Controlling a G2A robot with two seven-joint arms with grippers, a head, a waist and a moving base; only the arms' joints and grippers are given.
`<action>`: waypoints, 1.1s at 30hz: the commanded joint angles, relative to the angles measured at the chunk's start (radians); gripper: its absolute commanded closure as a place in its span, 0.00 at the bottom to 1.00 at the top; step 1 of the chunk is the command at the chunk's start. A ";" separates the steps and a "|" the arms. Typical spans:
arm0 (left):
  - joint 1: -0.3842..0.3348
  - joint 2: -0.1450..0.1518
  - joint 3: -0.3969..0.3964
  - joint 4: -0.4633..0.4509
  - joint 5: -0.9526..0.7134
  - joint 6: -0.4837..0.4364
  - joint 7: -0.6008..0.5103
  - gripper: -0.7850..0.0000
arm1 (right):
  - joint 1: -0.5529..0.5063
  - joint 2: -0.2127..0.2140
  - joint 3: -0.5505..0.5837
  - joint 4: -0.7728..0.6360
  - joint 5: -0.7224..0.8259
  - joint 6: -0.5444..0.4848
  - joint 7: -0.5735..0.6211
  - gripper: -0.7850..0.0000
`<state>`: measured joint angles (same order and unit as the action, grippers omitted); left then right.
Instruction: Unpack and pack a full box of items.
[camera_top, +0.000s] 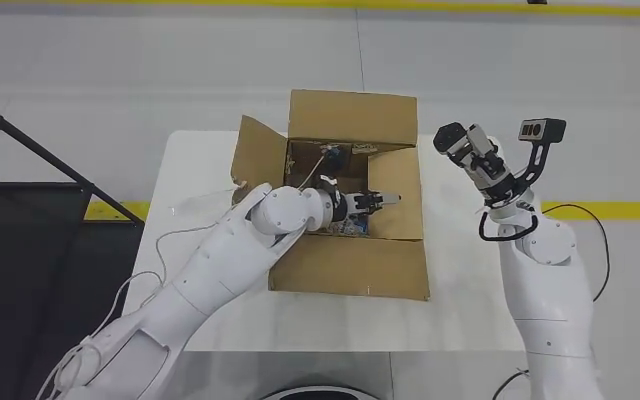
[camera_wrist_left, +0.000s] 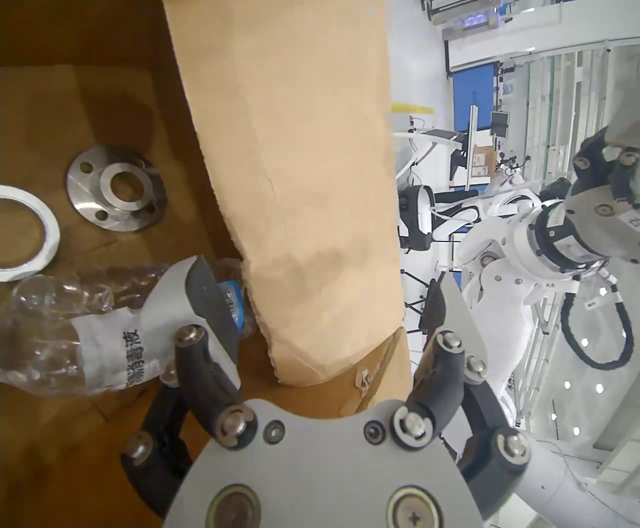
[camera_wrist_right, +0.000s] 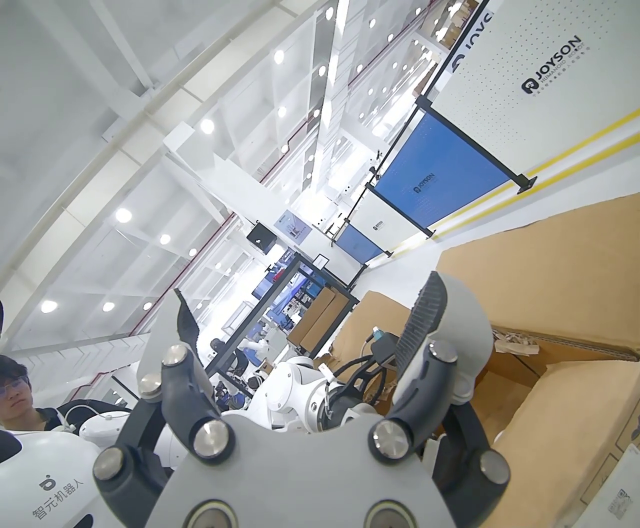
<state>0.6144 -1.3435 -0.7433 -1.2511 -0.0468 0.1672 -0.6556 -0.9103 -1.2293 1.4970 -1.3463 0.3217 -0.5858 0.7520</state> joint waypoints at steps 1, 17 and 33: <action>-0.004 -0.005 0.002 0.014 -0.005 -0.011 0.004 0.00 | 0.000 0.001 -0.001 0.000 0.001 0.000 -0.001 0.00; 0.007 -0.023 -0.046 0.047 -0.060 -0.116 -0.005 0.00 | -0.021 0.012 0.004 -0.024 0.007 -0.005 -0.031 0.00; 0.071 -0.005 -0.146 -0.138 -0.051 -0.143 0.003 0.00 | -0.030 0.023 0.016 -0.043 -0.005 -0.014 -0.064 0.00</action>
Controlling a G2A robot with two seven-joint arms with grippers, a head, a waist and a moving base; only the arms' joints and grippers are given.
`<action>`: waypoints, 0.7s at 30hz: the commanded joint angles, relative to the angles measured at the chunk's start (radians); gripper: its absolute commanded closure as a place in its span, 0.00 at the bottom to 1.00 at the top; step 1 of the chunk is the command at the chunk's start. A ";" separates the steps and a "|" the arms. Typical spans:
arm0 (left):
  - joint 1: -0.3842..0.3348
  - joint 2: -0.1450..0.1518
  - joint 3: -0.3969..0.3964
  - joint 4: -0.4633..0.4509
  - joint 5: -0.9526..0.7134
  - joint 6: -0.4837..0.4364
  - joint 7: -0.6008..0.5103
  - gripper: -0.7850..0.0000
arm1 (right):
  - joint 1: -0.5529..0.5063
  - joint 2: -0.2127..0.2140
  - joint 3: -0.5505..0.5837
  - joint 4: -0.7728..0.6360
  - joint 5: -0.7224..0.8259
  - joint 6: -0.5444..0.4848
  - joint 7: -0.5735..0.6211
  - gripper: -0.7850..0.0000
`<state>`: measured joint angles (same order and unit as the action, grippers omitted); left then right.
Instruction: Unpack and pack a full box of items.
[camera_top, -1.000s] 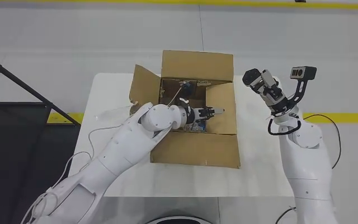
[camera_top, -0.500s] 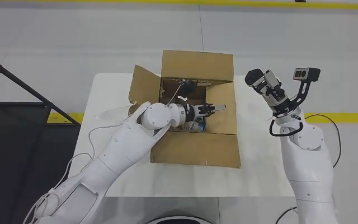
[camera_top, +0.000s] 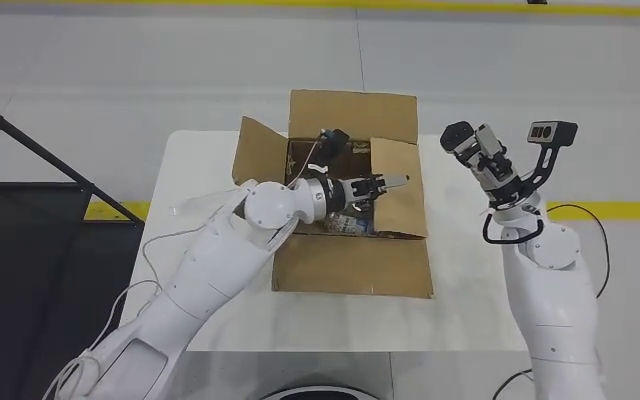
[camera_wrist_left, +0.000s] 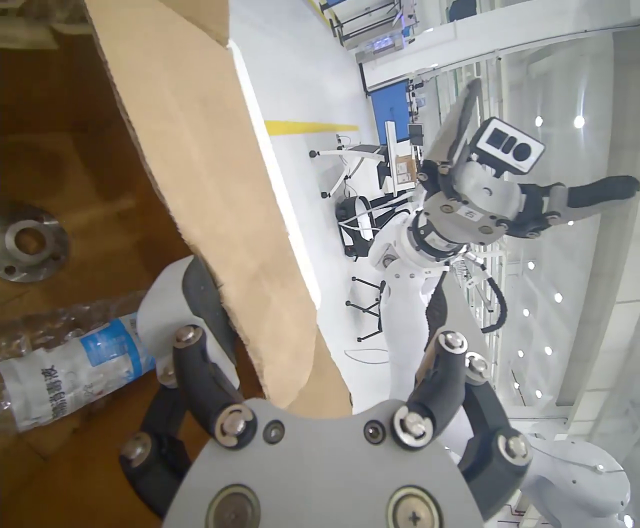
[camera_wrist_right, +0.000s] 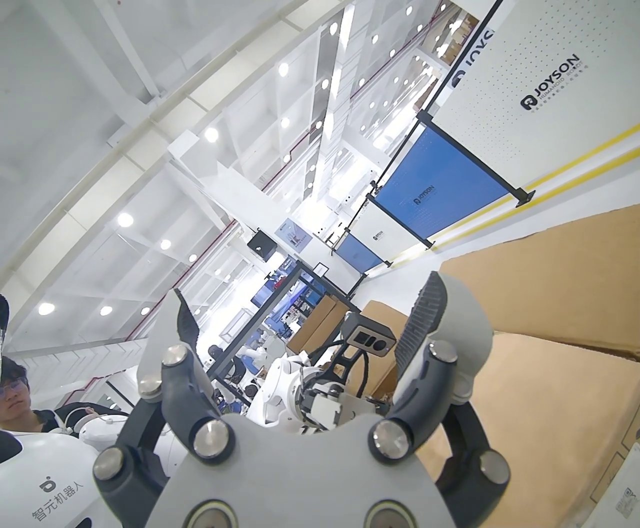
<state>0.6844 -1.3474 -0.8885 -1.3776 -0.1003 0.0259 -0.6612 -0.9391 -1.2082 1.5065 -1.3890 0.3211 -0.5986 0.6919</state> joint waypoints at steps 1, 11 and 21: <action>0.000 -0.003 0.001 -0.019 0.006 -0.006 0.019 0.00 | -0.003 0.003 0.016 -0.001 -0.009 -0.002 -0.011 0.00; -0.085 -0.065 0.097 0.054 -0.037 -0.110 0.157 0.00 | -0.101 0.031 0.177 -0.060 -0.021 -0.016 -0.069 0.00; -0.222 -0.182 0.266 0.275 -0.099 -0.236 0.235 0.00 | -0.218 0.048 0.291 -0.110 -0.003 -0.018 -0.103 0.00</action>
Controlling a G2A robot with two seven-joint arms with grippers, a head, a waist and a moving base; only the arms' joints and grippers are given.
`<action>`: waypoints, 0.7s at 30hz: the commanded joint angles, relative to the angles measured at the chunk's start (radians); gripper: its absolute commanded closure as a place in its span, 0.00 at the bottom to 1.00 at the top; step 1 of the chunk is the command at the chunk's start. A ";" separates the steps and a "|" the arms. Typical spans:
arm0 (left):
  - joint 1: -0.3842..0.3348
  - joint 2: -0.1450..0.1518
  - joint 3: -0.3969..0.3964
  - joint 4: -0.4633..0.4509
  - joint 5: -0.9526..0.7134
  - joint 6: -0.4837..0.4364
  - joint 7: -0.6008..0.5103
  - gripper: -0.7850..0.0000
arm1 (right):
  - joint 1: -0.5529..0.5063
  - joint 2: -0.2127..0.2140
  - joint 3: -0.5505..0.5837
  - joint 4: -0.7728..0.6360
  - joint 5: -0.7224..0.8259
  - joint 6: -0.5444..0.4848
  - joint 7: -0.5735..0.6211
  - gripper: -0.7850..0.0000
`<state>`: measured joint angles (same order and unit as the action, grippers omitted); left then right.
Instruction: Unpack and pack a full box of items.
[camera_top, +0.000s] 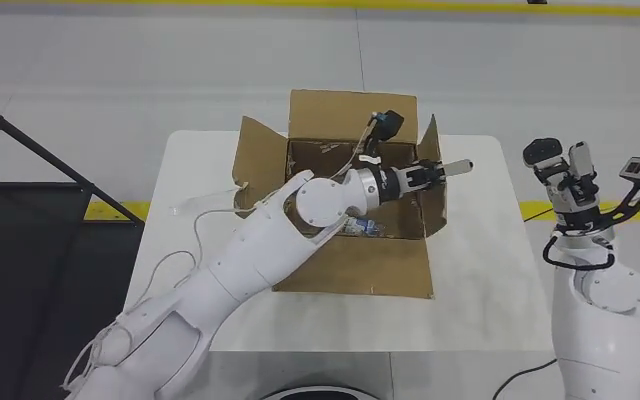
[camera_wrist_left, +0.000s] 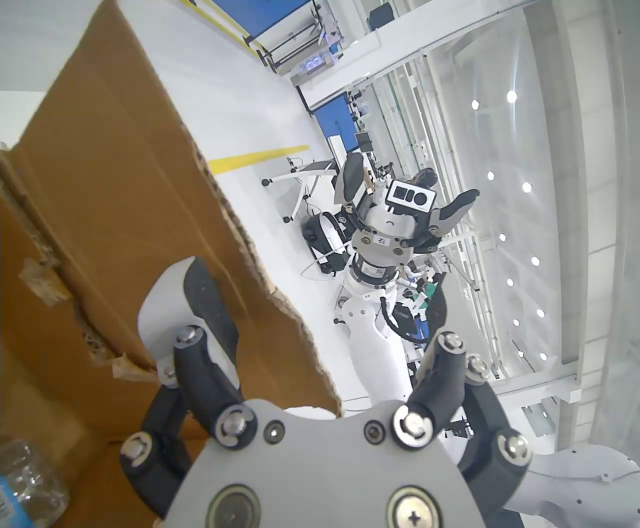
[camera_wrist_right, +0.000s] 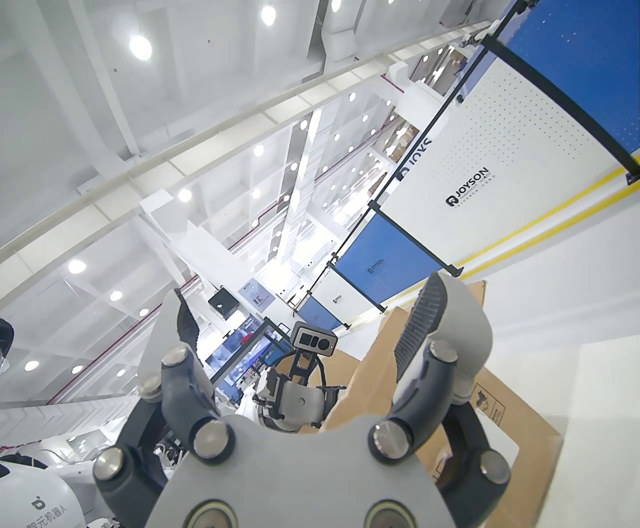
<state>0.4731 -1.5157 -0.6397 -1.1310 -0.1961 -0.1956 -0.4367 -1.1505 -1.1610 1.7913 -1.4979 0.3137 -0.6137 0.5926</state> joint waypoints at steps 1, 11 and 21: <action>-0.020 -0.026 0.033 0.054 -0.005 -0.024 0.017 0.00 | -0.013 0.002 0.012 -0.002 0.008 -0.006 -0.007 0.00; -0.102 -0.138 0.138 0.270 -0.028 -0.030 -0.037 0.00 | -0.033 0.008 0.031 -0.001 0.021 -0.039 -0.031 0.00; -0.153 -0.210 0.152 0.414 -0.042 -0.006 -0.092 0.00 | 0.004 0.014 0.004 0.024 0.024 -0.032 -0.008 0.00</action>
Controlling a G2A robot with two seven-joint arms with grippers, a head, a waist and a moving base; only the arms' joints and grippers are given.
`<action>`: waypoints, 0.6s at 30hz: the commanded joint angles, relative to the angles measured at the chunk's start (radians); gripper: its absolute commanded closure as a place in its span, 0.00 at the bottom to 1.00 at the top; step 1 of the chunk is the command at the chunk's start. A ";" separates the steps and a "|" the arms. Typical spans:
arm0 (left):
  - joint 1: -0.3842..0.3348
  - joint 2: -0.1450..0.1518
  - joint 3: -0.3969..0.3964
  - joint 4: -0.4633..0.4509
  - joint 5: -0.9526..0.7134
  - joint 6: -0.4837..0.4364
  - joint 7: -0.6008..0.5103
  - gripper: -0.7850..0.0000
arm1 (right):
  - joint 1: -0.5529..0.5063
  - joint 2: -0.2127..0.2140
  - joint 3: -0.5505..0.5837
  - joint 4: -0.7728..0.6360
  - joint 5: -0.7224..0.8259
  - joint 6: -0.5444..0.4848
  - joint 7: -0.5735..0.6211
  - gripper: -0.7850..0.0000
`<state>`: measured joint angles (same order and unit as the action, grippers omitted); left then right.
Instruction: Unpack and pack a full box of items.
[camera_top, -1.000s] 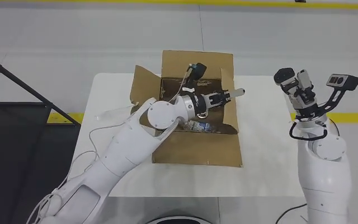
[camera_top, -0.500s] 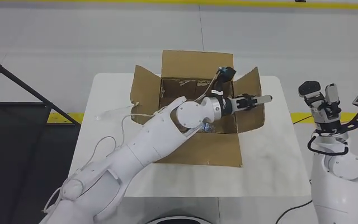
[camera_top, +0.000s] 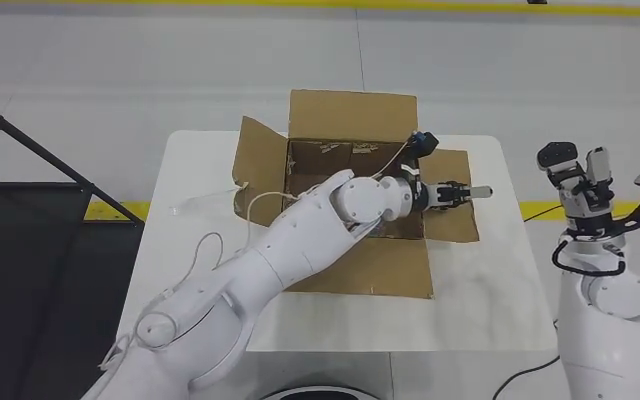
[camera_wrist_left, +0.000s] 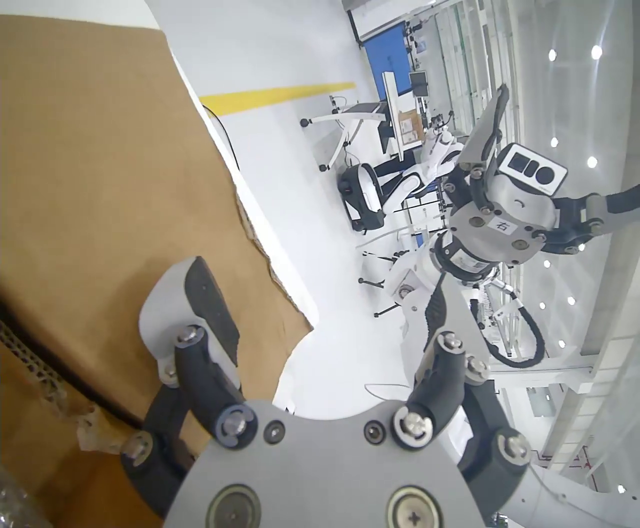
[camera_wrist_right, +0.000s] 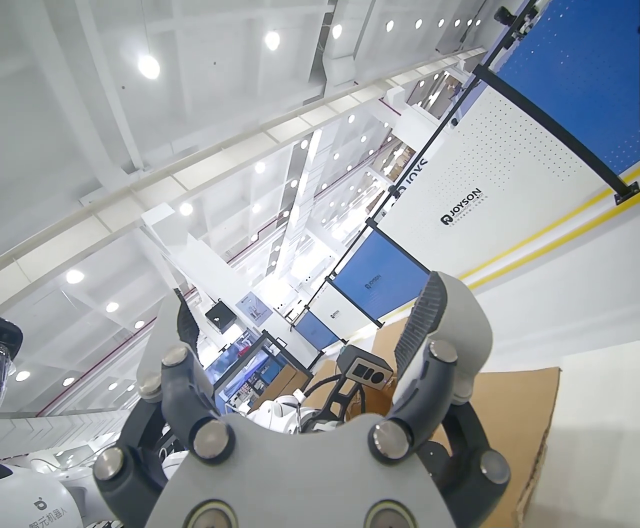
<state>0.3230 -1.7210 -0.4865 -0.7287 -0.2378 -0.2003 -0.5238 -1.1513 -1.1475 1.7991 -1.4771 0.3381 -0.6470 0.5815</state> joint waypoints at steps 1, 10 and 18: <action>-0.006 -0.010 -0.003 0.022 -0.001 -0.005 -0.009 0.00 | 0.008 0.001 -0.009 0.006 0.001 0.003 0.006 0.00; -0.039 -0.003 -0.094 0.002 0.008 -0.097 -0.004 0.00 | 0.027 0.007 -0.034 0.021 0.004 0.032 0.044 0.00; 0.059 0.118 -0.319 -0.309 0.183 -0.065 0.025 0.00 | 0.046 0.013 -0.081 0.023 -0.015 0.098 0.101 0.00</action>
<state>0.3477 -1.6268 -0.7583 -0.9568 -0.0985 -0.2860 -0.5005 -1.1088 -1.1352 1.7254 -1.4567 0.3260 -0.5580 0.6735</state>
